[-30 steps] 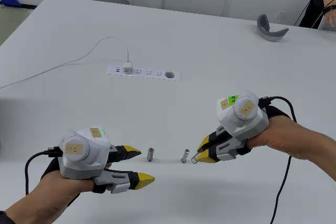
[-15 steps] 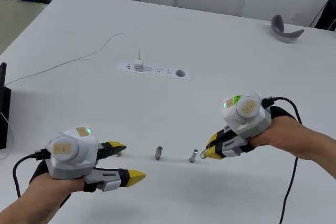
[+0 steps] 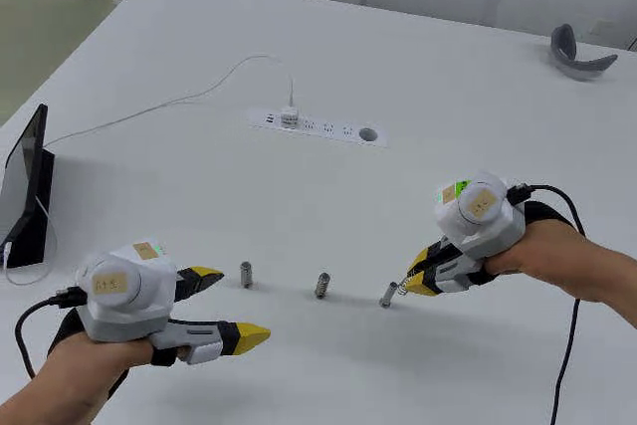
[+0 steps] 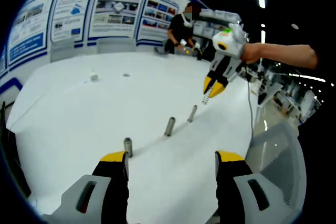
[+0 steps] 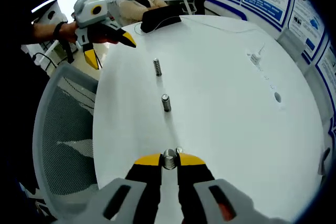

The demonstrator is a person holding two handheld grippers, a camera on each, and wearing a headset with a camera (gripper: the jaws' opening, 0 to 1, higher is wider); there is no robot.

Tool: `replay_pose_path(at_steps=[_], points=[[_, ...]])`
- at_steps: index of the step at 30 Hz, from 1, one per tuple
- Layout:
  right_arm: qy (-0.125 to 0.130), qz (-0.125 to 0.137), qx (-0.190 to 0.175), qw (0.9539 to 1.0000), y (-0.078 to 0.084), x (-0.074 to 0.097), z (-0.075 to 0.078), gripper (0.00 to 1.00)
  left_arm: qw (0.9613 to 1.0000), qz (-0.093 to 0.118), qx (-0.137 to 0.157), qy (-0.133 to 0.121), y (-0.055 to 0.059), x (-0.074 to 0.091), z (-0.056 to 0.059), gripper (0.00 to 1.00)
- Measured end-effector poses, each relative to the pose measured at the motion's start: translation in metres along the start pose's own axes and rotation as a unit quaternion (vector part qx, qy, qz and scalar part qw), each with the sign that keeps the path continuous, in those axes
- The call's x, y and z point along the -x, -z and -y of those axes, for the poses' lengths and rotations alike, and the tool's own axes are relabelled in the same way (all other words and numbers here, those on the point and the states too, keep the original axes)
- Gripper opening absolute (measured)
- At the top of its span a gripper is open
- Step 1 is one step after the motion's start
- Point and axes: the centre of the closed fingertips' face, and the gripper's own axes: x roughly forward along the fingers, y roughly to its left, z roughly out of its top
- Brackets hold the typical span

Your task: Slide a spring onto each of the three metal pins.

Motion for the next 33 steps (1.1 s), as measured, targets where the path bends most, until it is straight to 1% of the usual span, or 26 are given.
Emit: replay_pose_path(at_steps=[6, 8, 13, 15, 16, 21, 33], points=[[0.006, -0.006, 0.007, 0.9999, 0.001, -0.008, 0.007, 0.12, 0.9999, -0.003, 0.012, -0.012, 0.006, 0.007, -0.007, 0.70], [0.003, -0.011, 0.008, 0.9999, 0.003, -0.010, 0.007, 0.12, 0.9998, -0.004, 0.013, -0.014, 0.007, 0.009, -0.008, 0.70], [0.003, -0.014, 0.011, 0.9998, 0.004, -0.014, 0.009, 0.12, 0.9997, -0.002, 0.018, -0.019, 0.007, 0.011, -0.010, 0.70], [0.000, -0.015, 0.010, 0.9998, 0.004, -0.015, 0.009, 0.13, 0.9996, -0.001, 0.021, -0.019, 0.006, 0.011, -0.011, 0.70], [0.002, -0.017, 0.013, 0.9998, 0.005, -0.016, 0.010, 0.13, 0.9995, 0.001, 0.025, -0.018, 0.006, 0.011, -0.010, 0.70], [0.004, -0.016, 0.013, 0.9998, 0.004, -0.019, 0.013, 0.13, 0.9995, -0.001, 0.026, -0.020, 0.008, 0.012, -0.011, 0.70], [-0.003, -0.026, 0.024, 0.9994, 0.006, -0.032, 0.011, 0.13, 0.9992, -0.002, 0.030, -0.025, 0.011, 0.017, -0.014, 0.69]])
